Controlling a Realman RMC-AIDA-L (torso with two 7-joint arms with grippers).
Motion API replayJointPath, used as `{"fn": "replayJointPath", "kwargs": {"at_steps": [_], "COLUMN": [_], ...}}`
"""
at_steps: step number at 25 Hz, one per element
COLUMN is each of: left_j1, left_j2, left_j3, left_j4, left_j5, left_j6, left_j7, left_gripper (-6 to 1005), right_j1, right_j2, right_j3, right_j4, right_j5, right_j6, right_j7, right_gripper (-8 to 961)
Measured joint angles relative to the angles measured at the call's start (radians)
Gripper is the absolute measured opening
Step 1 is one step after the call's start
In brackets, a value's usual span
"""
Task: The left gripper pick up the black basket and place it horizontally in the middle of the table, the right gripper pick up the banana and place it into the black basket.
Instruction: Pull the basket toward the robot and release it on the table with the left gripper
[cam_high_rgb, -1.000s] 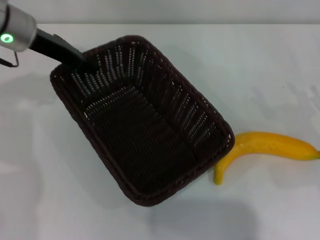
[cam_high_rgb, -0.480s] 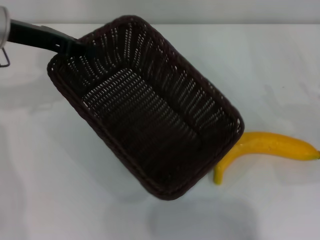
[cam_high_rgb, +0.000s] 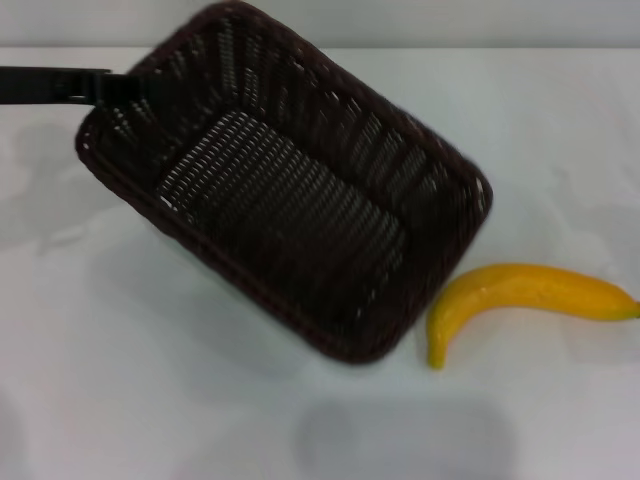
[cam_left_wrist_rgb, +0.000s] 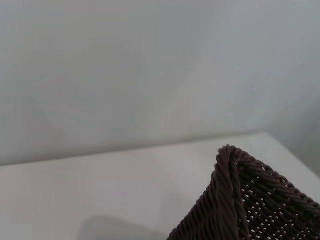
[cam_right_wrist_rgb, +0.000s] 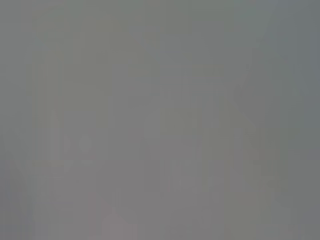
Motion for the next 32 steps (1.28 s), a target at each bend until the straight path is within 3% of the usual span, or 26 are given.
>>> {"fn": "replayJointPath", "kwargs": {"at_steps": [7, 15, 23, 32], "left_j1": [0.073, 0.111, 0.072, 0.041], "left_j2": [-0.037, -0.057, -0.098, -0.098], "left_j3": [-0.177, -0.192, -0.185, -0.183], "left_j4": [-0.036, -0.158, -0.224, -0.269], "left_j5": [-0.085, -0.191, -0.191, -0.16], "left_j6": [0.028, 0.176, 0.3, 0.321], "left_j7": [0.006, 0.007, -0.001, -0.078], "left_gripper": [226, 244, 262, 283], "right_j1": [-0.012, -0.016, -0.015, -0.024], "right_j2": [-0.003, -0.008, -0.011, -0.014], "right_j3": [0.012, 0.046, 0.046, 0.083], "right_j4": [-0.078, -0.173, -0.258, -0.311], "right_j5": [0.001, 0.002, 0.002, 0.002], "right_j6": [-0.077, -0.181, -0.274, -0.283], "right_j7": [0.0, -0.01, -0.062, -0.095], "right_gripper": [859, 859, 859, 860]}}
